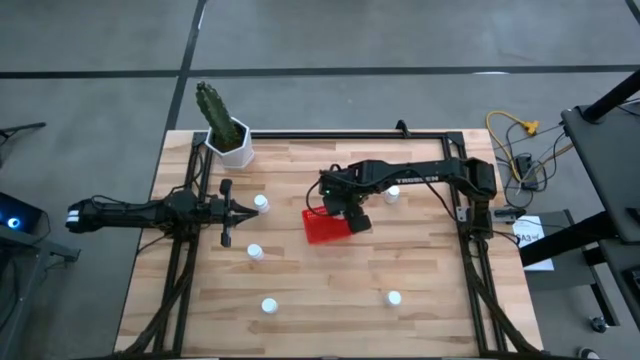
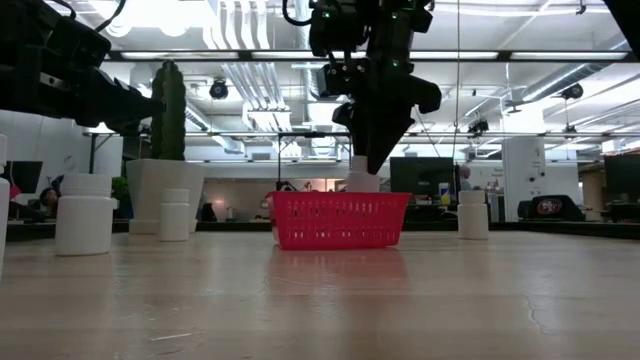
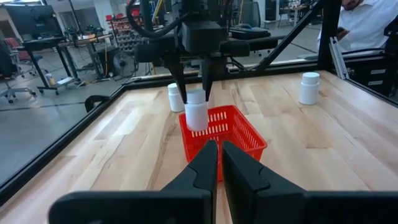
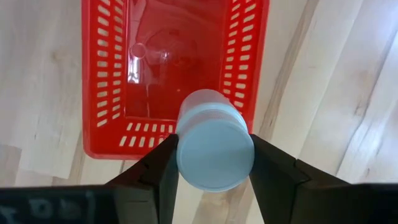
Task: Pick and place pill bottles into a basket
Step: Put the white pill bottle into the red bin
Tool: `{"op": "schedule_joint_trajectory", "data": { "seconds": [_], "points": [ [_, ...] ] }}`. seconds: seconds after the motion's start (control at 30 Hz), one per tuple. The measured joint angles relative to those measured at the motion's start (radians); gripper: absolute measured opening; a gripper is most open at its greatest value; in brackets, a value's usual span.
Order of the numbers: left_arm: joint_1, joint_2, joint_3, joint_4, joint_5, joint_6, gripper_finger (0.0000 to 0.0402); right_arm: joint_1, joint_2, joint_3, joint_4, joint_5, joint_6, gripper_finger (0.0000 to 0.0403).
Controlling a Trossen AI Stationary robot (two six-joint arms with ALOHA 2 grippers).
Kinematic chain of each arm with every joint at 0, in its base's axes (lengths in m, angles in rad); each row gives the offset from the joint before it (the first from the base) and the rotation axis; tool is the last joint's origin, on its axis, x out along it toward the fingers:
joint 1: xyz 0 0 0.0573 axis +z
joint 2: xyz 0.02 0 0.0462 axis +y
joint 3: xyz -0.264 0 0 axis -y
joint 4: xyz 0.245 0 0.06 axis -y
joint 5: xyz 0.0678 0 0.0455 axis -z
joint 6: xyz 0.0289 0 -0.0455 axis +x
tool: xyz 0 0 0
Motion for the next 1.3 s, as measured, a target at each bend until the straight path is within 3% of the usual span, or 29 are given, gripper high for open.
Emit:
{"op": "schedule_joint_trajectory", "data": {
  "seconds": [0.6,0.93,1.3],
  "points": [
    [0.000,0.000,0.000,0.000,0.000,0.000,0.0005,0.000,0.001,-0.036,0.055,0.007,-0.011,0.0151],
    [0.000,0.000,0.000,0.000,0.000,0.000,0.0005,0.000,0.001,-0.037,0.056,0.048,-0.010,0.0183],
    [0.000,0.000,0.000,0.000,0.000,0.000,0.0005,0.000,0.001,-0.038,0.053,0.058,-0.007,0.0168]
  ]
}}
